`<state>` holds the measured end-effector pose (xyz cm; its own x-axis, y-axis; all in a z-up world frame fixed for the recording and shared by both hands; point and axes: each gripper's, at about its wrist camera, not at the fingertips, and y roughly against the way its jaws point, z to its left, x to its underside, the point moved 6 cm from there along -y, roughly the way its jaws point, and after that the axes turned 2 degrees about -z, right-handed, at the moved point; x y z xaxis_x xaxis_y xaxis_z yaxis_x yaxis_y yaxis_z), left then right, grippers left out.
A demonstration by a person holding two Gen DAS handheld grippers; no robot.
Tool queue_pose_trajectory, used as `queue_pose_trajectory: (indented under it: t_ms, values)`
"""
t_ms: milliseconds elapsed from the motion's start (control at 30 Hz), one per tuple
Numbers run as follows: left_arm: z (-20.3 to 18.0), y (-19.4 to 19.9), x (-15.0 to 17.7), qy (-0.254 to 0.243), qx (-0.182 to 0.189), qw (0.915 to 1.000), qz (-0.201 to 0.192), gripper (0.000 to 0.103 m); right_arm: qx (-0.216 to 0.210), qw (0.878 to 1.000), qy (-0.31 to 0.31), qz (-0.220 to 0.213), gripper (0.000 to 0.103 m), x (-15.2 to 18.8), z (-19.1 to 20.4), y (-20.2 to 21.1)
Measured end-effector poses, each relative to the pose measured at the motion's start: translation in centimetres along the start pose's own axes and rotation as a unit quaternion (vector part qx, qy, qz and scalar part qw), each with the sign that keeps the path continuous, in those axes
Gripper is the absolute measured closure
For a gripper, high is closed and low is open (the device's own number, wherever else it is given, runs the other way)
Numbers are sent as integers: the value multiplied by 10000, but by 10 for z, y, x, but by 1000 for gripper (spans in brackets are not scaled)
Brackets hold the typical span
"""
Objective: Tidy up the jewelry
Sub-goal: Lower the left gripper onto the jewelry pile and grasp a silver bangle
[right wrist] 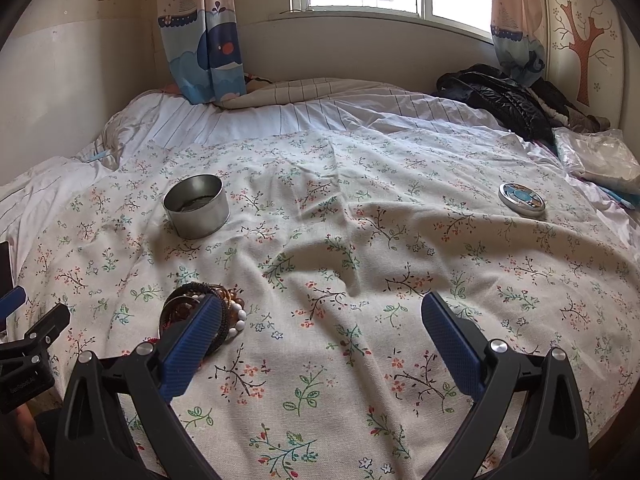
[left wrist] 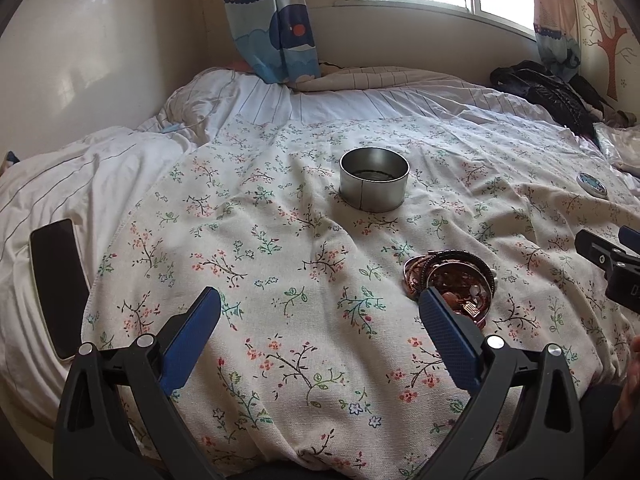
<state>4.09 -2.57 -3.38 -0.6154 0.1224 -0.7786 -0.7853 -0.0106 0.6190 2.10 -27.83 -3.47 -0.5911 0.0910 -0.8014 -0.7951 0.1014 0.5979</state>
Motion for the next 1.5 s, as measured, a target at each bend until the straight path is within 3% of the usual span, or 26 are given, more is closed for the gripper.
queue_pose_trajectory:
  t_ms: [67,200,433,600,767,900,933,1000,1067,1300,1500]
  values:
    - [-3,-2,0,-32,103,9999,6,8,-3,10000,82,43,7,1,4,-2]
    - [-9,-9,-3,-67,309,9995,40,8,-415,9981,304,332,7,3,20,-14]
    - [-48,-33,-9,-511,864,9948,157,9,-497,9980,-332,195,7,-7,3,-21]
    - [-79,-62,1,-917,1048,9881,658,47,-487,9970,-565,194,7,-9,-5,-21]
    - [-79,-74,8,-810,1156,9859,900,67,-494,9971,-538,192,7,-9,-5,-21]
    - [-85,-81,16,-938,1158,9825,1113,72,-500,9971,-542,191,7,-9,-5,-22]
    - [-87,-83,18,-977,1169,9813,1176,76,-503,9970,-554,192,7,-9,-5,-22]
    - [-90,-86,21,-998,1261,9793,1234,96,-512,9968,-579,201,7,-9,-6,-22]
    - [-91,-85,21,-995,1284,9794,1200,99,-517,9967,-589,199,7,-8,-6,-22]
    - [-62,-76,6,-150,1618,9818,982,101,-520,9967,-584,220,7,-8,-7,-24]
    - [-32,-81,-2,558,1535,9822,924,101,-622,9971,-292,322,7,-6,6,-25]
